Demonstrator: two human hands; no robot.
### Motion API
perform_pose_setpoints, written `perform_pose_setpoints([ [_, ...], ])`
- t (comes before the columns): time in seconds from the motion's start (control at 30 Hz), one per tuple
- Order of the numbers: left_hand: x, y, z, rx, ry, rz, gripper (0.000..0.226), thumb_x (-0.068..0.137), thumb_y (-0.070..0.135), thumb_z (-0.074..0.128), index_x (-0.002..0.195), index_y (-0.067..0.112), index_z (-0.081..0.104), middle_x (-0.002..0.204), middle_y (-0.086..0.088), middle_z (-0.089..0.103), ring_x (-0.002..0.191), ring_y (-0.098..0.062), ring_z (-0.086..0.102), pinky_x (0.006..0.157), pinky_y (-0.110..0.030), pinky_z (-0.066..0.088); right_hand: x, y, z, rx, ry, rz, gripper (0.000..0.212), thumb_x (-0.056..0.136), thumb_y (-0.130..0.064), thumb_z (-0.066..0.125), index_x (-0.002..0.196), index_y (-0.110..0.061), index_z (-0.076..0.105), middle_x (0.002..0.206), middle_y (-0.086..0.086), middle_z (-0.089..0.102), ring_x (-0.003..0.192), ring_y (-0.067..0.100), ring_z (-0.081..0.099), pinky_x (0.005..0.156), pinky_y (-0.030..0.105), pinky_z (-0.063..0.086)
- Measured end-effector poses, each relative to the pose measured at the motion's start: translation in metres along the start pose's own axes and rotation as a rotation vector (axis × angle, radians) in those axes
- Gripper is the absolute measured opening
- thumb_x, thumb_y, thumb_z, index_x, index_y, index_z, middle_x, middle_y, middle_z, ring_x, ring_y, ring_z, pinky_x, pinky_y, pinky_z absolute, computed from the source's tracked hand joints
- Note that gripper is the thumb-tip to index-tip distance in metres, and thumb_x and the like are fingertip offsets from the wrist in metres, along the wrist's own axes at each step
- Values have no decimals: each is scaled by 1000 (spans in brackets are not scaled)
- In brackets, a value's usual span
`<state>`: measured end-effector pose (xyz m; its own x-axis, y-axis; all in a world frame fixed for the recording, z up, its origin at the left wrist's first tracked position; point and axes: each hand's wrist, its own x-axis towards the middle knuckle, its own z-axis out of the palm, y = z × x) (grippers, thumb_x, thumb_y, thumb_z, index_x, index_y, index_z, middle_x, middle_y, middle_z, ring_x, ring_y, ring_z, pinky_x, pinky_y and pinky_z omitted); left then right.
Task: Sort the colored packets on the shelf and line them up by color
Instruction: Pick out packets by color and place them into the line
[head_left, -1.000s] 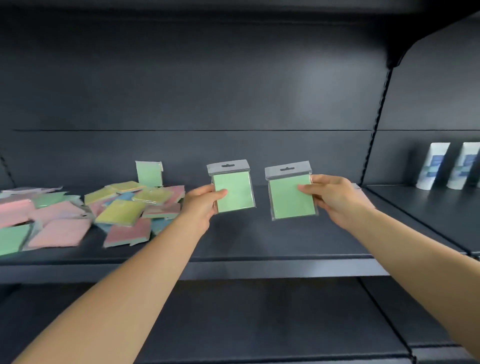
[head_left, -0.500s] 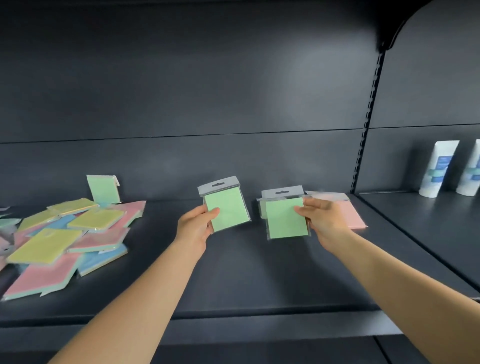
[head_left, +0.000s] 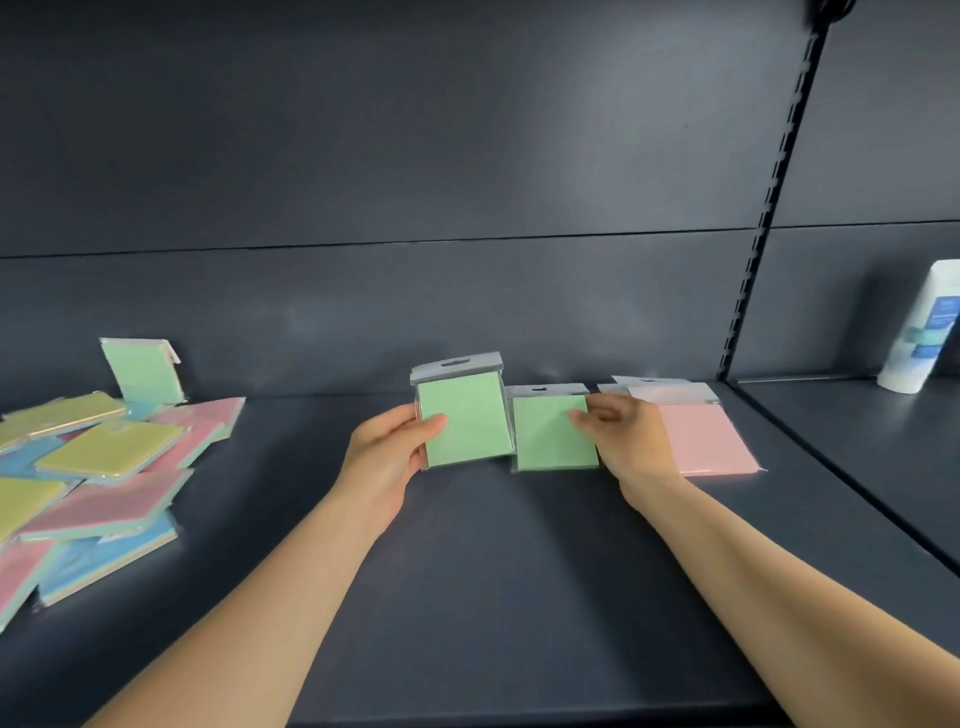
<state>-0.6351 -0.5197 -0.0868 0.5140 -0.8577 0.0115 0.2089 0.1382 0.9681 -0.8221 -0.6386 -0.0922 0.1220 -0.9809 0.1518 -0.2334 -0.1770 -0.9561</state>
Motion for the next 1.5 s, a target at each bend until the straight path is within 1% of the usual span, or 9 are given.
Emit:
perform_pose_setpoints([
  [0.17, -5, -5, 21, 15, -4, -3, 23, 86, 0, 62, 107, 7, 67, 100, -8, 73, 89, -19, 71, 72, -27, 56, -2, -9, -6, -67, 45, -90, 40, 86, -29, 67, 119, -7, 63, 101, 2, 68, 95, 13, 59, 85, 22, 42],
  [0.27, -8, -9, 34, 49, -11, 1, 24, 85, 0, 63, 108, 5, 66, 102, -10, 72, 92, -23, 70, 76, -31, 57, -9, -20, -6, 60, -42, -96, 13, 83, -35, 68, 84, -23, 71, 89, -8, 72, 90, 14, 67, 87, 30, 52],
  [0.5, -11, -12, 53, 160, -50, 11, 16, 84, 1, 65, 98, 8, 70, 96, -8, 73, 89, -22, 71, 81, -33, 57, -15, -25, -19, 167, -202, -46, 10, 78, -6, 74, 82, -14, 69, 80, 0, 71, 67, 6, 65, 64, 12, 52],
  [0.83, -12, -17, 58, 594, -68, 113, 13, 81, 15, 69, 73, 26, 71, 84, 2, 73, 83, -17, 68, 77, -30, 51, -7, -18, -36, -14, -238, 105, 9, 72, 3, 74, 73, 7, 66, 76, 11, 62, 74, 19, 58, 91, 41, 54],
  [1.0, -12, -17, 63, 679, -12, 120, 13, 76, 18, 75, 72, 21, 64, 76, 4, 63, 74, -12, 58, 71, -25, 49, -9, -9, -31, -217, -167, 29, 12, 70, -11, 77, 71, 0, 71, 60, 4, 60, 61, 16, 53, 75, 31, 49],
  [1.1, -9, -13, 60, 749, -17, 69, 20, 76, 26, 75, 74, 23, 56, 86, -2, 58, 82, -18, 54, 76, -25, 42, -19, -17, -32, -375, -108, -65, 19, 72, -18, 78, 85, -6, 72, 75, 6, 68, 75, 21, 60, 74, 29, 47],
  [1.2, -7, 7, 40, 889, -11, 54, 43, 79, 41, 71, 113, 15, 62, 116, -2, 61, 106, -19, 58, 84, -24, 42, -31, -40, -31, -588, -64, -231, 37, 79, -23, 73, 110, -5, 63, 99, 9, 70, 97, 27, 62, 80, 31, 46],
  [1.37, -28, 74, -40, 1320, -85, 206, 56, 84, 45, 64, 130, 15, 52, 131, -2, 48, 123, -20, 46, 97, -30, 39, -60, -94, 7, -954, -270, -529, 62, 84, -43, 64, 135, -14, 43, 132, 8, 51, 124, 29, 44, 97, 32, 38],
  [1.5, -57, 128, -131, 1658, -61, 232, 53, 85, 42, 61, 129, 14, 52, 128, -6, 45, 125, -26, 40, 102, -35, 37, -108, -142, 72, -1039, -423, -635, 65, 85, -50, 60, 137, -15, 42, 136, 8, 45, 131, 28, 33, 106, 34, 33],
])
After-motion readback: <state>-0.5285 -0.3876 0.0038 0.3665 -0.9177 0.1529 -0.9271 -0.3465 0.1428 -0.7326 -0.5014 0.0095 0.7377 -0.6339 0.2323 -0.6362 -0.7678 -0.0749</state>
